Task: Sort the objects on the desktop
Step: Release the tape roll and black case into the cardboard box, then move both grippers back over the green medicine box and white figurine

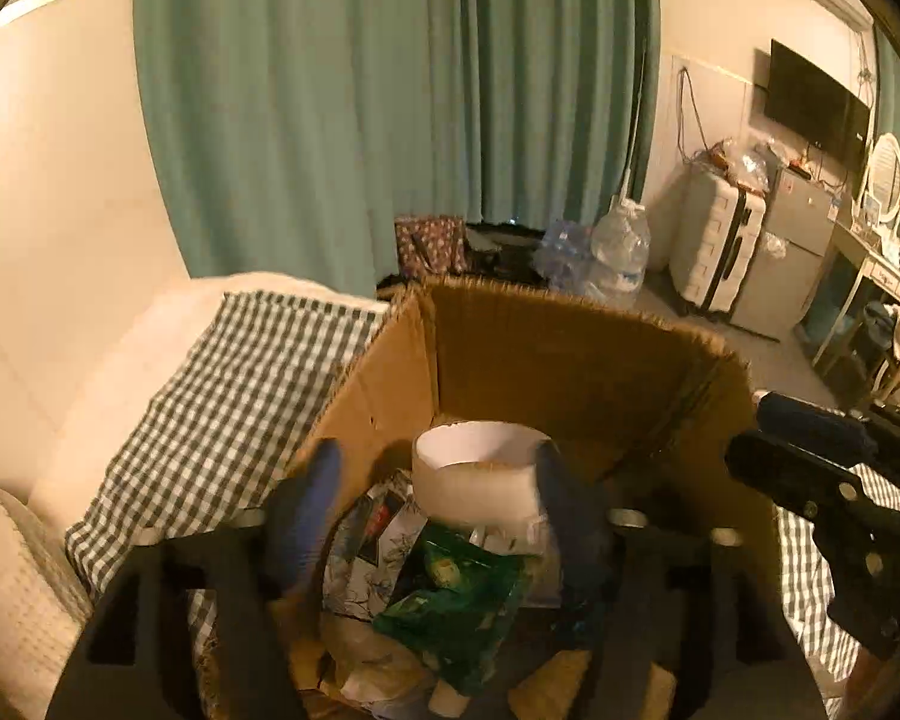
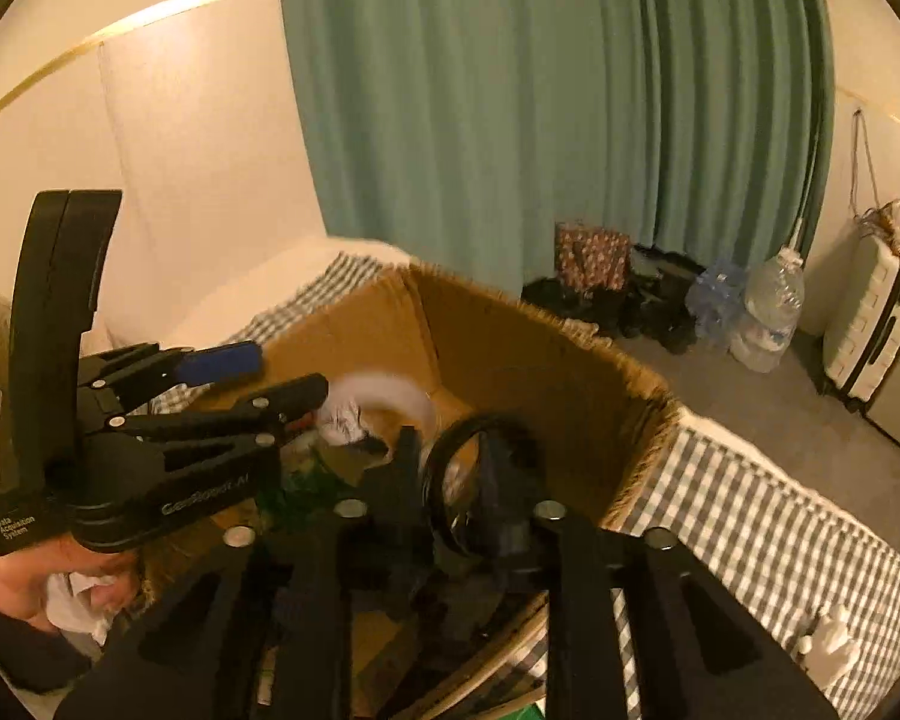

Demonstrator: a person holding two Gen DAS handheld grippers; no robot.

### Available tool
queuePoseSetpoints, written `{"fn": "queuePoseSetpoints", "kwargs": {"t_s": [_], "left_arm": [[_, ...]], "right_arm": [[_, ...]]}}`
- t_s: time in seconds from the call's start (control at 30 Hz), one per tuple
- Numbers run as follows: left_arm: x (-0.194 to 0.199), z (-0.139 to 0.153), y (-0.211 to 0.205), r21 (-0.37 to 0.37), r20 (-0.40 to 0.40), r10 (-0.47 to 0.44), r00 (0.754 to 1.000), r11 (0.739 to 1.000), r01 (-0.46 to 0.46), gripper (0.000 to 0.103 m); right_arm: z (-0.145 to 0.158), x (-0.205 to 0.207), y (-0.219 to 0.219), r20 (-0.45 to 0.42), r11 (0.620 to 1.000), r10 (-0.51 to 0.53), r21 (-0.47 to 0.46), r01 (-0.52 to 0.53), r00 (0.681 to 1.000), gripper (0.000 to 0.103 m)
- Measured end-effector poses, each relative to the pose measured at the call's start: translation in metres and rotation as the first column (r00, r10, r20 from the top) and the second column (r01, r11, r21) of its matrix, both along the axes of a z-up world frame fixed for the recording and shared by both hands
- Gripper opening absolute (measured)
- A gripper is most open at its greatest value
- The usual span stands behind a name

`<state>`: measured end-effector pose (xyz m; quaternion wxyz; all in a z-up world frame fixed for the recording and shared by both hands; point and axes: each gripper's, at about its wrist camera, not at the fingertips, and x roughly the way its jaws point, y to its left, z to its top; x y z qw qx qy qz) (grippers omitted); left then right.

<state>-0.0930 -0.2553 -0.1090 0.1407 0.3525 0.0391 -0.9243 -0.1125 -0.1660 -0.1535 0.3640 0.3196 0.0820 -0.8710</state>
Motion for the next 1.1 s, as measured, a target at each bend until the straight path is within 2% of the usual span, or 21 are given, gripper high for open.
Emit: {"fn": "queuePoseSetpoints", "kwargs": {"t_s": [0.03,0.07,0.17,0.3,0.6,0.73,0.87,0.97,1.1], "left_arm": [[0.002,0.004,0.002,-0.007,-0.014,-0.002,1.000,1.000,0.002,0.085],[0.005,0.008,0.003,-0.009,-0.027,-0.008,1.000,1.000,0.008,0.085],[0.012,0.024,0.009,0.001,-0.068,-0.018,0.998,1.000,0.018,0.085],[0.020,0.042,0.018,-0.006,-0.110,-0.040,0.993,0.999,0.039,0.091],[0.033,0.079,0.067,-0.071,-0.179,-0.130,0.975,0.990,0.120,0.103],[0.035,0.083,0.101,-0.100,-0.169,-0.214,0.962,0.975,0.199,0.103],[0.033,0.081,0.130,-0.111,-0.134,-0.276,0.952,0.959,0.262,0.103],[0.029,0.076,0.148,-0.126,-0.107,-0.308,0.945,0.947,0.295,0.103],[0.023,0.061,0.170,-0.079,-0.050,-0.387,0.921,0.920,0.383,0.103]], "right_arm": [[0.004,0.001,0.002,-0.008,1.000,-0.005,-0.006,0.004,1.000,0.037],[0.009,0.003,0.005,-0.018,1.000,-0.010,-0.011,0.010,1.000,0.041],[0.027,0.011,0.016,-0.059,0.999,-0.028,-0.023,0.026,0.998,0.042],[0.047,0.022,0.035,-0.093,0.997,-0.062,-0.040,0.058,0.994,0.045],[0.080,0.039,0.089,-0.140,0.985,-0.164,-0.076,0.155,0.976,0.063],[0.092,0.047,0.117,-0.157,0.975,-0.214,-0.101,0.200,0.964,0.075],[0.099,0.052,0.145,-0.166,0.956,-0.285,-0.125,0.266,0.944,0.097],[0.104,0.054,0.172,-0.184,0.929,-0.360,-0.159,0.334,0.915,0.103],[0.106,0.053,0.201,-0.185,0.901,-0.427,-0.168,0.400,0.885,0.103]]}}
